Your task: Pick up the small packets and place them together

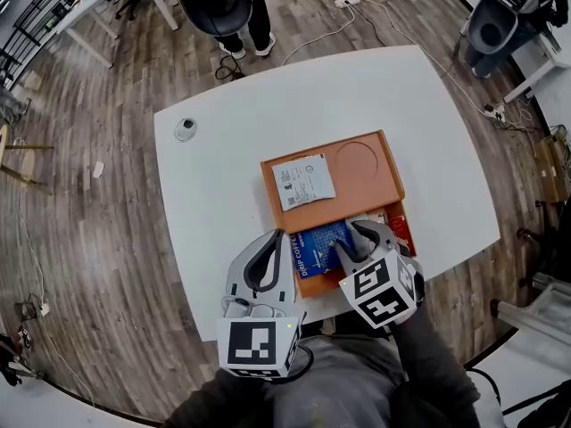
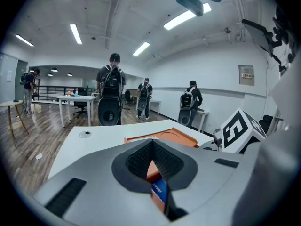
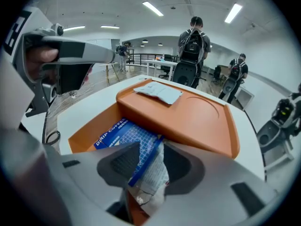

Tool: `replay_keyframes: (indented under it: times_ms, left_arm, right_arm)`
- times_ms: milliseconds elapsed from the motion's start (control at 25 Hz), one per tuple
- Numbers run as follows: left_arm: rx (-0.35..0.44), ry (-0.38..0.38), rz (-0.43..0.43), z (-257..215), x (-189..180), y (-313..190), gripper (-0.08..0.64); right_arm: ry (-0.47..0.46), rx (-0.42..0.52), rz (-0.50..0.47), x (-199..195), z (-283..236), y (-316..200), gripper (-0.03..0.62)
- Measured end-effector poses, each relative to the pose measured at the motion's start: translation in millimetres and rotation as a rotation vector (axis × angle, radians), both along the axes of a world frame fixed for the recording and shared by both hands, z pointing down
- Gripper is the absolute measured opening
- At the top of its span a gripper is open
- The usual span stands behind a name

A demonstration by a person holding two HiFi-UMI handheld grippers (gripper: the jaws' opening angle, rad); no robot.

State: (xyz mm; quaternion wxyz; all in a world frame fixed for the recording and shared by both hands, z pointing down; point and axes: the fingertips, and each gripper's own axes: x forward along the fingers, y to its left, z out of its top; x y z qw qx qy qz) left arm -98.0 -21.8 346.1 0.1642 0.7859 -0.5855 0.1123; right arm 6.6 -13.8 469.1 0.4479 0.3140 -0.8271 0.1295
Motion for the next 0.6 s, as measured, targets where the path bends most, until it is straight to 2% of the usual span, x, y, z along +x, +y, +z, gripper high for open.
replay_keyframes:
  times_ms: [280,600]
  left_arm:
    - [-0.016,0.003,-0.005,9,-12,-18,-0.003]
    - [-0.038,0.014,-0.011,20,-20,-23,-0.003]
  right_arm:
    - [0.033,-0.044,0.003,-7,16,-11,0.146]
    - [0.040,-0.053,-0.004,-9,19,-14,0.130]
